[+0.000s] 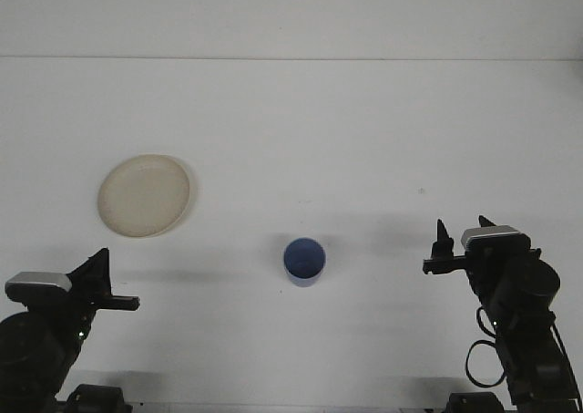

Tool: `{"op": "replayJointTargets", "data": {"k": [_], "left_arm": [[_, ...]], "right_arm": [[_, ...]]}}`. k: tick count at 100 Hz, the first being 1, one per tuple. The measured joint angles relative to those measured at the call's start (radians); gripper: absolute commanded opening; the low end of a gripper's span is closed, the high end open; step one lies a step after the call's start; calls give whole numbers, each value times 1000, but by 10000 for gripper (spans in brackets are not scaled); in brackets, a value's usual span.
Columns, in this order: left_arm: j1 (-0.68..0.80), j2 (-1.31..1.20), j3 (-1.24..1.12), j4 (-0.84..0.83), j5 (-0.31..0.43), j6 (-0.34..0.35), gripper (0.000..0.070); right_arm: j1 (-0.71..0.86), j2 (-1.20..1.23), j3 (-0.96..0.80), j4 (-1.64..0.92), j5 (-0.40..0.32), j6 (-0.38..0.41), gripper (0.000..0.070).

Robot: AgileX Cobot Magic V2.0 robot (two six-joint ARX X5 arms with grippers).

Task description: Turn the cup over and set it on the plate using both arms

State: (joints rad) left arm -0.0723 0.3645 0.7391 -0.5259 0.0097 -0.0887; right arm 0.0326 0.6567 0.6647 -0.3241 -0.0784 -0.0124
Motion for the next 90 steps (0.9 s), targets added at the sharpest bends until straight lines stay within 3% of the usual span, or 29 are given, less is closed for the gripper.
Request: {"op": "replayJointTargets", "data": {"k": [35, 84, 90], "left_arm": [[0, 379, 271, -423, 8, 19, 11], [0, 399, 272, -365, 8, -3, 19], [0, 386, 272, -366, 8, -4, 77]], "right_arm": [[0, 0, 0, 0, 0, 0, 491], [0, 0, 0, 0, 0, 0, 491], [0, 0, 0, 0, 0, 0, 491]]}}
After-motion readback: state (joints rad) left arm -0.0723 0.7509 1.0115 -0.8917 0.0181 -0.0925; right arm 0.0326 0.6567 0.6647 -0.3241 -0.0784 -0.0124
